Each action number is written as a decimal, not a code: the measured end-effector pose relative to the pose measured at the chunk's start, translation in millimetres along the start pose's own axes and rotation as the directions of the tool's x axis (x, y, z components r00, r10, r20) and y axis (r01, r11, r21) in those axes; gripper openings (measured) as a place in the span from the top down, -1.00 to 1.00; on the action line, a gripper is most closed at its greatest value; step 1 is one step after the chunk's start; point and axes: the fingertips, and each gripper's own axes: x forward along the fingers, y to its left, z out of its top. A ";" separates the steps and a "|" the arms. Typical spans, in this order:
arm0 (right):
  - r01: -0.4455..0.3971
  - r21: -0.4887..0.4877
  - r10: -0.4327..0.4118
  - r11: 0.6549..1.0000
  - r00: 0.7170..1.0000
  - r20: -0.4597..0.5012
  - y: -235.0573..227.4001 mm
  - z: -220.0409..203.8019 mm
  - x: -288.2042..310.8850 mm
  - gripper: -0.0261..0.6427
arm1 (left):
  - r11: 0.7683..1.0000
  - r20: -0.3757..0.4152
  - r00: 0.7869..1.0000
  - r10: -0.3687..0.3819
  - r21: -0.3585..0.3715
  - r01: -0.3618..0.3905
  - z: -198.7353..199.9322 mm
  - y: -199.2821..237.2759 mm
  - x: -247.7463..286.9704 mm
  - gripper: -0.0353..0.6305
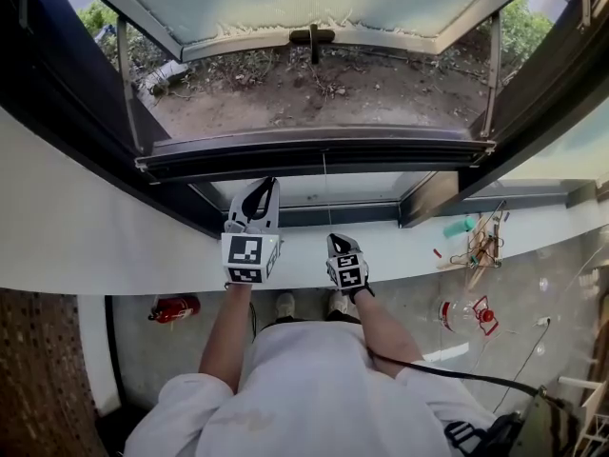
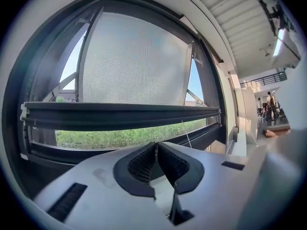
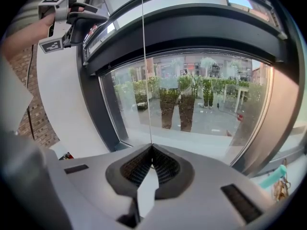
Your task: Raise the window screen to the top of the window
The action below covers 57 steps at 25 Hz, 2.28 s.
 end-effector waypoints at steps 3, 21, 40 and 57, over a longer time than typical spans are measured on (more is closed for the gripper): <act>0.003 0.001 -0.003 1.000 1.000 0.009 -0.9 0.1 -2.3 0.91 | 1.000 -0.025 1.000 0.006 -0.013 -0.006 -7.9 -3.4 -0.6 0.88; 0.004 -0.004 -0.003 1.000 0.991 0.132 -3.0 35.0 -10.7 0.91 | 0.990 -0.022 0.999 -0.027 -0.139 0.024 -2.9 -12.6 6.9 0.88; -0.011 -0.037 0.018 0.999 0.981 0.194 2.4 71.2 -8.5 0.91 | 0.991 -0.021 0.999 -0.048 -0.122 0.045 -0.1 -18.4 15.3 0.88; -0.023 -0.059 0.036 0.998 0.972 0.233 5.5 94.1 -10.3 0.91 | 0.992 -0.025 0.999 -0.028 -0.123 0.025 -1.8 -13.7 10.3 0.88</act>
